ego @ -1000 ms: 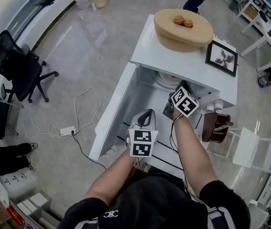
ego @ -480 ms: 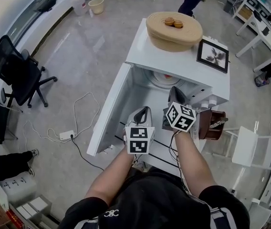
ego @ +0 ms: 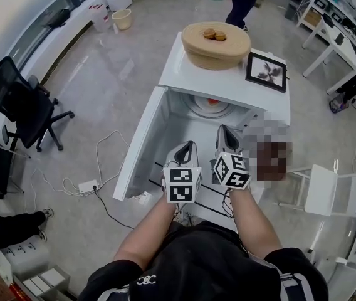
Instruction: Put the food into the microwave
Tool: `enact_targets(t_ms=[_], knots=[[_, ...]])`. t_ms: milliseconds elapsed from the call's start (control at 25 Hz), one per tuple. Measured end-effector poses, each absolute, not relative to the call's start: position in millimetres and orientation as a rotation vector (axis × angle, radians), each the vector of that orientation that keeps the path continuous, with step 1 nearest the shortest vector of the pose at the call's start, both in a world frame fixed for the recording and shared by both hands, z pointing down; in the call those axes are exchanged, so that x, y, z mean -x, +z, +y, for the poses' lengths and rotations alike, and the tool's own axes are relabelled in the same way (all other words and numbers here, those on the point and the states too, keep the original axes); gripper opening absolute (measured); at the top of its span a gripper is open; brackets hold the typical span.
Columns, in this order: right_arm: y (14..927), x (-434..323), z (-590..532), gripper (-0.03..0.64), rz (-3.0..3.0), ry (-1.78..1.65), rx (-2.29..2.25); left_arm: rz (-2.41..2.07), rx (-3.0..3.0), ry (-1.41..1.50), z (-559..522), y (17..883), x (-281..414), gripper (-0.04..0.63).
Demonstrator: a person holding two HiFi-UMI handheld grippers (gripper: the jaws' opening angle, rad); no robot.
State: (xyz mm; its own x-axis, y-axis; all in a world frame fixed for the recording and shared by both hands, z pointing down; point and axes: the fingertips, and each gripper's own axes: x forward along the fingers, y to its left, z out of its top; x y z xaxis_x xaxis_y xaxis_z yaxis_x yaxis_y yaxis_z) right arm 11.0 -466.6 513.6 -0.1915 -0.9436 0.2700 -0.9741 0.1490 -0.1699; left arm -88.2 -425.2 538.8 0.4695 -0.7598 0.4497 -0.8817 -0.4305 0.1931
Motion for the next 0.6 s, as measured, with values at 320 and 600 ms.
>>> enact_targets(t_ms=[320, 600], knots=[[470.1, -3.7, -434.8, 0.008, -2.343, 0.298, -1.917, -1.371, -2.384, 0.377, -419.1, 511.5, 76.8, 0.008], [456.7, -8.7, -419.3, 0.008, -2.355, 0.297, -1.940, -1.373, -2.435, 0.339, -415.1, 489.3, 68.8, 0.008]])
